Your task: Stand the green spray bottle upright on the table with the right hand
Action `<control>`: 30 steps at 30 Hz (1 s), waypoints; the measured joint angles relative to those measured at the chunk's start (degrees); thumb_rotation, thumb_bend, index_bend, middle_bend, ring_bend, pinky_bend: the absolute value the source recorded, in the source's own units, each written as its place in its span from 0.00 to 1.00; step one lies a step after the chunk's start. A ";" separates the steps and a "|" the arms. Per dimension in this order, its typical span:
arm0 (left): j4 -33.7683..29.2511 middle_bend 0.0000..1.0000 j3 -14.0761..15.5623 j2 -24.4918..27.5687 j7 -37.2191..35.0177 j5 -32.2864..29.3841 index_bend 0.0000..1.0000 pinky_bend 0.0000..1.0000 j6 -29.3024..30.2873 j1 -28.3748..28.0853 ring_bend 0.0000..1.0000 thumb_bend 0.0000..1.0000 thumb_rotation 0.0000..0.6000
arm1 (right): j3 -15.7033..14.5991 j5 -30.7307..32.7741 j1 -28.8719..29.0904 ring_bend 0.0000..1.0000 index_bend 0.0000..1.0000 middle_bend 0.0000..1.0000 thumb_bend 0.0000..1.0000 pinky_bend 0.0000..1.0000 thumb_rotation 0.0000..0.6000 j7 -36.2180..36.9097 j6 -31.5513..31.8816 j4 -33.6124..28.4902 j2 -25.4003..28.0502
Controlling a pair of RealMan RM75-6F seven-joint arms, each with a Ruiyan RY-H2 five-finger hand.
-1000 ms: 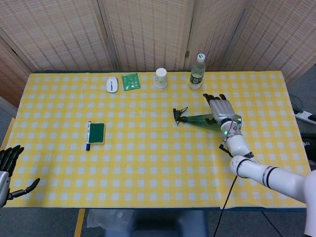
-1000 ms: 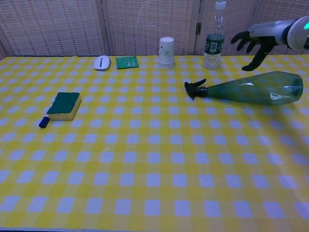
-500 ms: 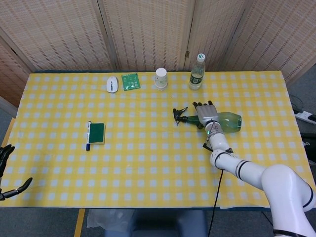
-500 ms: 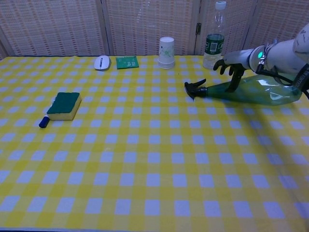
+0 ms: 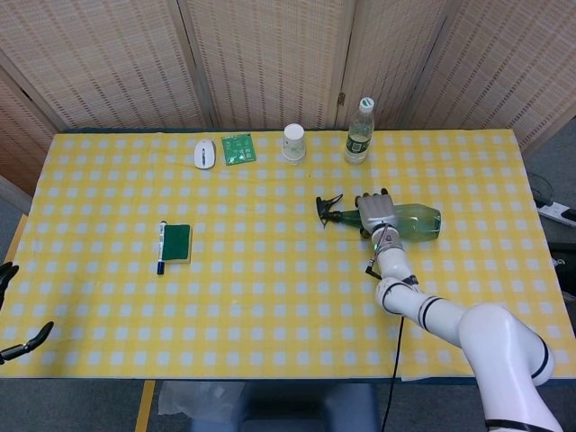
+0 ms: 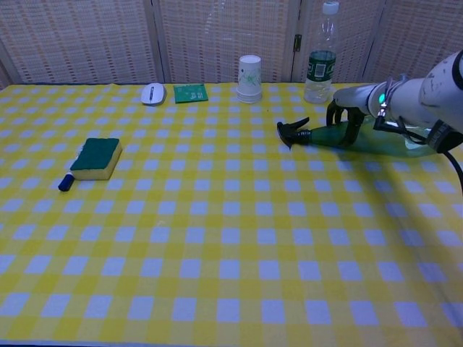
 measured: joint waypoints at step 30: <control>-1.65 0.10 0.01 -0.29 4.79 -0.19 0.00 0.00 -0.97 -0.05 0.03 0.26 0.41 | 11.66 -45.13 -19.74 0.50 0.65 0.47 0.37 0.44 1.00 53.48 30.90 -29.76 7.70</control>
